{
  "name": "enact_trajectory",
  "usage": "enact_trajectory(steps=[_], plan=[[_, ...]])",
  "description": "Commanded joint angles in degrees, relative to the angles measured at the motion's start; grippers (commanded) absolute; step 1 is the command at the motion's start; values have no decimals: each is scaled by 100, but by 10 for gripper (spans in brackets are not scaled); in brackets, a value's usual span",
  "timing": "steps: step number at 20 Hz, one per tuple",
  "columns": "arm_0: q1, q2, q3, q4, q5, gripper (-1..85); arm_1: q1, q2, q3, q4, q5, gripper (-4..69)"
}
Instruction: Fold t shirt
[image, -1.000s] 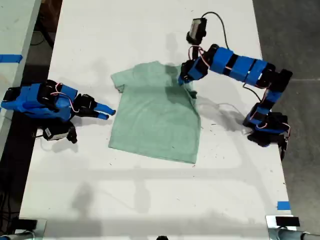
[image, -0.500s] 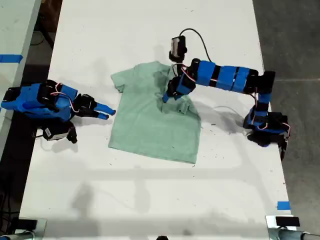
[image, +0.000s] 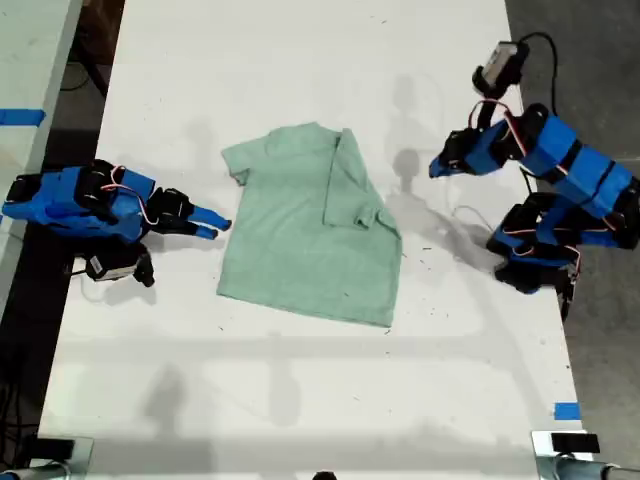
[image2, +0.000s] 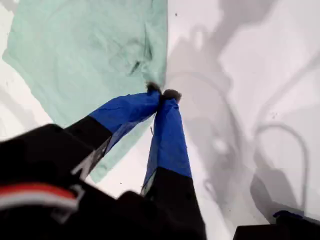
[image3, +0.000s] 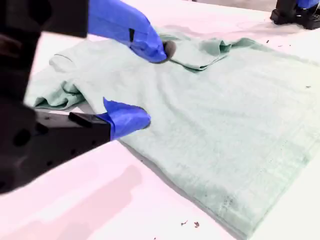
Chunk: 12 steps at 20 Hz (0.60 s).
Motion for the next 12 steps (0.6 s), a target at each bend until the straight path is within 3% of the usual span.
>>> enact_trajectory(steps=[1,2,4,8,10,12], plan=[[-114,53,-26,26,-88,172,-826,2074,2303,-853,756,11],[-114,53,-26,26,-88,172,-1160,2988,3059,-967,1037,11],[-114,53,-26,26,-88,172,-1582,4983,4228,-615,1354,12],[-123,53,-26,35,-88,172,-1767,4931,4667,-141,1345,40],[-123,53,-26,35,-88,172,-1723,4922,5142,-158,1881,128],[-123,53,-26,35,-88,172,-1696,4922,5142,-176,1767,114]])
